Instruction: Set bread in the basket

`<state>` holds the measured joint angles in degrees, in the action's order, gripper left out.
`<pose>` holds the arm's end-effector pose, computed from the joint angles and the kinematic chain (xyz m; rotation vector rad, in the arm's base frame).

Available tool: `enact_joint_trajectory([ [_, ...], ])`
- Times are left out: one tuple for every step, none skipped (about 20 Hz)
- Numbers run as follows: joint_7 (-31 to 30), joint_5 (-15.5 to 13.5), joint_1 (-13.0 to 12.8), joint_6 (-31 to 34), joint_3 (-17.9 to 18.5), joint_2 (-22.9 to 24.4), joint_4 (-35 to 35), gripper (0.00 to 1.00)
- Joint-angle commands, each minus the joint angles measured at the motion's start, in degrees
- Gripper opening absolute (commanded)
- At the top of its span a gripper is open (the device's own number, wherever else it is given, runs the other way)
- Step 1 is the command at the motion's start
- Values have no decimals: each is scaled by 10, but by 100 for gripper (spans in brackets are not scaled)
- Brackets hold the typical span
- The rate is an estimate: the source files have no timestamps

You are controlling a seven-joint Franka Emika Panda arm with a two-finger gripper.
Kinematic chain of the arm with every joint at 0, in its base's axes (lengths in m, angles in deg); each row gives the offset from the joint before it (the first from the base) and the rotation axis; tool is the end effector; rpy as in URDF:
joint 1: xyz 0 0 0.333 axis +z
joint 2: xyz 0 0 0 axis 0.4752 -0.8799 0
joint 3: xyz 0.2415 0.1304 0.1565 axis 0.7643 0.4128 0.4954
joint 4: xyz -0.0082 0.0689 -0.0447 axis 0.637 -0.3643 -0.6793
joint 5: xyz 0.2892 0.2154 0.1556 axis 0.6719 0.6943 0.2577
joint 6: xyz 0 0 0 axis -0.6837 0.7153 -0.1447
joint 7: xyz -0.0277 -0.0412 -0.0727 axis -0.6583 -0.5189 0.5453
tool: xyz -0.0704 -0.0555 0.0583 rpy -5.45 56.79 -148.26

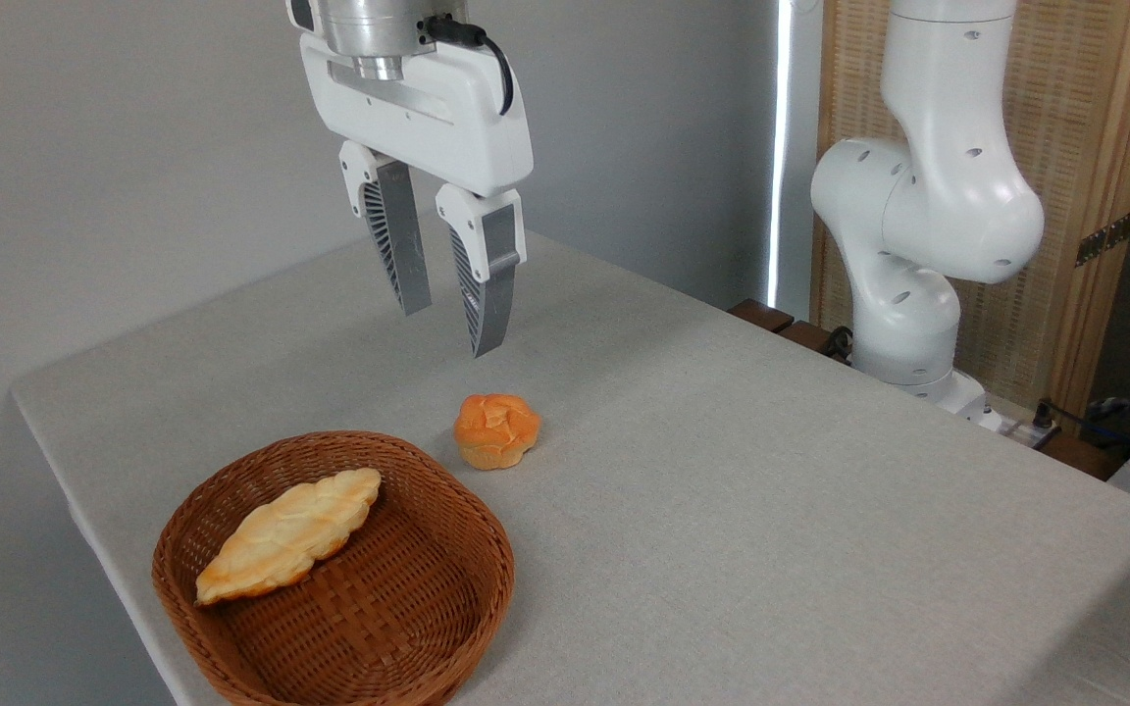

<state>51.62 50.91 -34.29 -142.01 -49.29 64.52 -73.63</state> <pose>0.5355 -0.0388 0.6244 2.9051 -1.1089 0.0763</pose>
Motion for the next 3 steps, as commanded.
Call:
enact_joint_trajectory([
  [3, -11, -7, 6, 15, -5, 7, 100],
  [4, -11, -7, 6, 16, -5, 7, 100],
  [4, -11, -7, 6, 16, -5, 7, 100],
])
